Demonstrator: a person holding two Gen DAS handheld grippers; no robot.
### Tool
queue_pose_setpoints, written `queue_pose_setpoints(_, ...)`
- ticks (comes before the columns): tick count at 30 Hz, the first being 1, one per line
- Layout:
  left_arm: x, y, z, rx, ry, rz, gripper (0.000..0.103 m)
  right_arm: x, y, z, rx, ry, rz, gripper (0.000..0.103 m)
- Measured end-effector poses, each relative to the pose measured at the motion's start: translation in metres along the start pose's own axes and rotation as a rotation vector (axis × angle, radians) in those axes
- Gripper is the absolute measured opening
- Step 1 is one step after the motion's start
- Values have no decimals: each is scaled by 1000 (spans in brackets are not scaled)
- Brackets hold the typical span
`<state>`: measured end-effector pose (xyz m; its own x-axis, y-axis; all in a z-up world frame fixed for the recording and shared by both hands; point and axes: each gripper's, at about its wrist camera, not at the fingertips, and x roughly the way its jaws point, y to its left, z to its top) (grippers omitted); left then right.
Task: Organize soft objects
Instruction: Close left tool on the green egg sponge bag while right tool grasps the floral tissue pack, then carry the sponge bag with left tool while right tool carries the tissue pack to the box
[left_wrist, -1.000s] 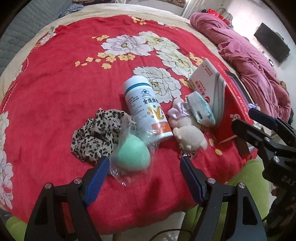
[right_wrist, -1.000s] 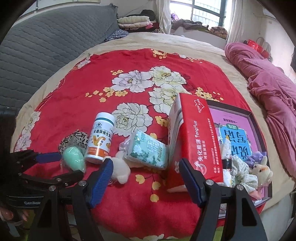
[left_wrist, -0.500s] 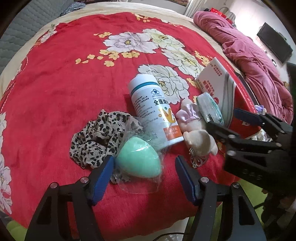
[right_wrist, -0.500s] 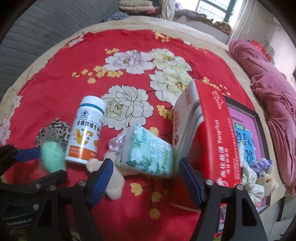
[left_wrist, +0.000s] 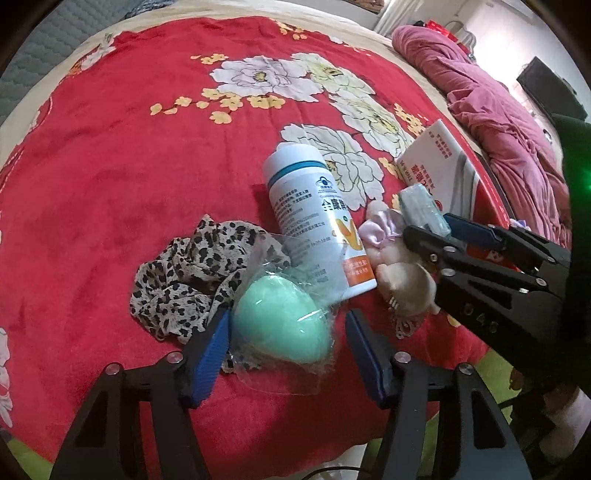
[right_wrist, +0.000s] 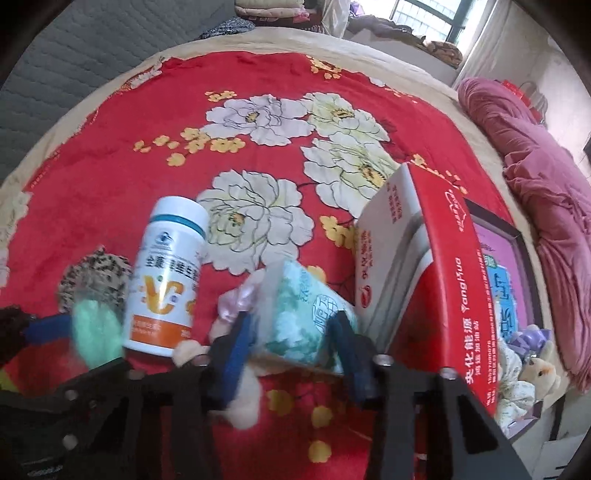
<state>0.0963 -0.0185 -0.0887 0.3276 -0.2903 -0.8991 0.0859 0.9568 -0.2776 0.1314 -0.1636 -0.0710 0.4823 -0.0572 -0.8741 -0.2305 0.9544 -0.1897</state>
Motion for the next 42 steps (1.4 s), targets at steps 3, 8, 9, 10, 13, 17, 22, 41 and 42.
queue_pose_setpoints(3, 0, 3, 1, -14, 0, -8, 61, -2, -3, 0, 10, -1, 13, 38)
queue_pose_setpoints(8, -1, 4, -1, -19, 0, -13, 58, -11, -25, -2, 96, -8, 79, 32)
queue_pose_setpoints(9, -3, 4, -1, -19, -6, -13, 58, -13, -29, -2, 111, -8, 95, 31)
queue_pose_setpoints(10, -4, 3, -1, -18, -8, -15, 58, -15, -33, -3, 125, -13, 106, 29)
queue_pose_setpoints(13, -9, 3, -1, -21, -16, -31, 58, -21, -44, -6, 168, -22, 147, 27)
queue_pose_setpoints(17, -20, 1, -1, -22, -38, -56, 57, -32, -49, -11, 202, -35, 220, 27)
queue_pose_setpoints(22, -34, -1, -1, -22, -63, -75, 57, -41, -46, -13, 193, -53, 234, 27)
queue_pose_setpoints(41, -73, -54, 12, 67, -137, -98, 57, -117, -79, -11, 234, -221, 250, 27)
queue_pose_setpoints(42, -76, -59, 14, 79, -143, -102, 57, -121, -83, -12, 240, -230, 245, 27)
